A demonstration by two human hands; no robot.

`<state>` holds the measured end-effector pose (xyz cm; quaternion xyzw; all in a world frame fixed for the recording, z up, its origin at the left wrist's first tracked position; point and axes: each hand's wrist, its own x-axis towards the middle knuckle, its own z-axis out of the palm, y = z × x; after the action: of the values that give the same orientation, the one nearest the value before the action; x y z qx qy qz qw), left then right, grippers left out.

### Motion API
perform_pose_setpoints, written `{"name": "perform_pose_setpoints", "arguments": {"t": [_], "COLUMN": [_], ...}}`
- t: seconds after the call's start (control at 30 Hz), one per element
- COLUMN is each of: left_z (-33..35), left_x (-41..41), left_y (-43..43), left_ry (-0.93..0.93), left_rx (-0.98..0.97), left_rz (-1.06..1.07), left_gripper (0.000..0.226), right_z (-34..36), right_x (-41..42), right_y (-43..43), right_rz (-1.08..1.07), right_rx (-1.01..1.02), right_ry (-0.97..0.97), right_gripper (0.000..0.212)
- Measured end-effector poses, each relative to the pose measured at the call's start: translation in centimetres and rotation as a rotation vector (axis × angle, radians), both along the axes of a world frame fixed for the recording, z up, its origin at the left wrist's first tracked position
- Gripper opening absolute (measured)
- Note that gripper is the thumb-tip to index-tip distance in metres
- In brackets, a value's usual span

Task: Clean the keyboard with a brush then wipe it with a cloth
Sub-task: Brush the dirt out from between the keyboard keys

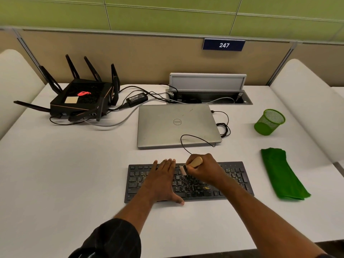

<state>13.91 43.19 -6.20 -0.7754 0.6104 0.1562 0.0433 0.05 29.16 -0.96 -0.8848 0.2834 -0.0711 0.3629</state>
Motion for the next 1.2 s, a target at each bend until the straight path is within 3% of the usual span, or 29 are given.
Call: {"name": "perform_pose_setpoints", "arguments": {"t": [0.3, 0.5, 1.2], "left_z": [0.2, 0.0, -0.3], "left_x": [0.6, 1.2, 1.7], "left_y": [1.1, 1.8, 2.2], "left_ry": [-0.002, -0.002, -0.003], "left_rx": [-0.031, -0.017, -0.041], "left_rz": [0.014, 0.019, 0.027], "left_gripper": [0.143, 0.144, 0.143], "right_z": [-0.1, -0.2, -0.1], "right_x": [0.8, 1.3, 1.1], "right_y": [1.3, 2.0, 2.2], "right_rz": [-0.068, 0.025, 0.028], "right_rx": [0.010, -0.048, -0.028], "right_ry": [-0.089, -0.012, 0.025], "right_gripper": [0.008, 0.008, 0.006]}}
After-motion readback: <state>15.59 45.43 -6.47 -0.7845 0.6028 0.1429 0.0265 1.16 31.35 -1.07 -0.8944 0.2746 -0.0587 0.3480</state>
